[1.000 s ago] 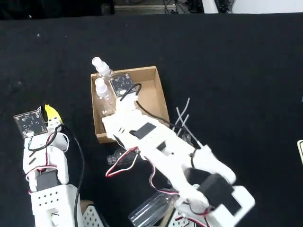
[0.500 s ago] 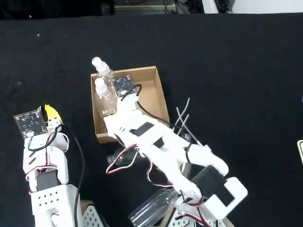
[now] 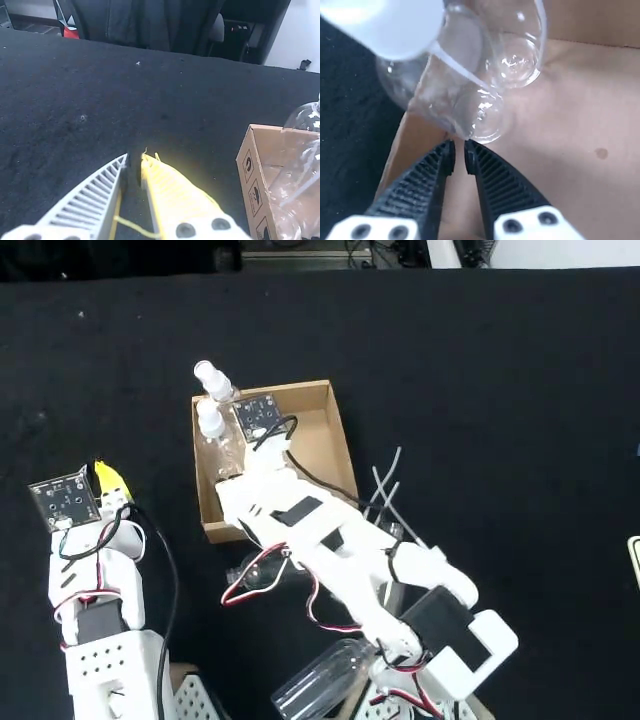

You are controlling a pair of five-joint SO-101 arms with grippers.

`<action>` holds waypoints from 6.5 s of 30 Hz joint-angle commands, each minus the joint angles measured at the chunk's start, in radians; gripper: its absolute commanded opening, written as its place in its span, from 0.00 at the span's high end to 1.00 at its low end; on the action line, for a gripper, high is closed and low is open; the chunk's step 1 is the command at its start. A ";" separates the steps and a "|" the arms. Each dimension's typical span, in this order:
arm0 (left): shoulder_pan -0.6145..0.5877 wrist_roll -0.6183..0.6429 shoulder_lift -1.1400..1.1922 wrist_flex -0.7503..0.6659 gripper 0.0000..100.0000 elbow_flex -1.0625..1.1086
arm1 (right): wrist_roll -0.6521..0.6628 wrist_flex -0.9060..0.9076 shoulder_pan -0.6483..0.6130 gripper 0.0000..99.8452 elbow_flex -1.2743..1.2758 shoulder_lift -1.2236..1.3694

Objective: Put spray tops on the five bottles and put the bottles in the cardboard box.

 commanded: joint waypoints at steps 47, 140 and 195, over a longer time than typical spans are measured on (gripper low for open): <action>-0.004 0.003 0.006 -0.005 0.97 0.025 | -0.011 -0.308 0.201 0.99 -0.288 0.306; -0.005 0.003 0.000 -0.005 0.97 0.025 | 0.034 0.212 0.008 0.99 -0.193 -0.021; -0.004 0.003 0.006 -0.005 0.97 0.025 | 0.242 0.637 0.516 0.87 -0.139 -0.372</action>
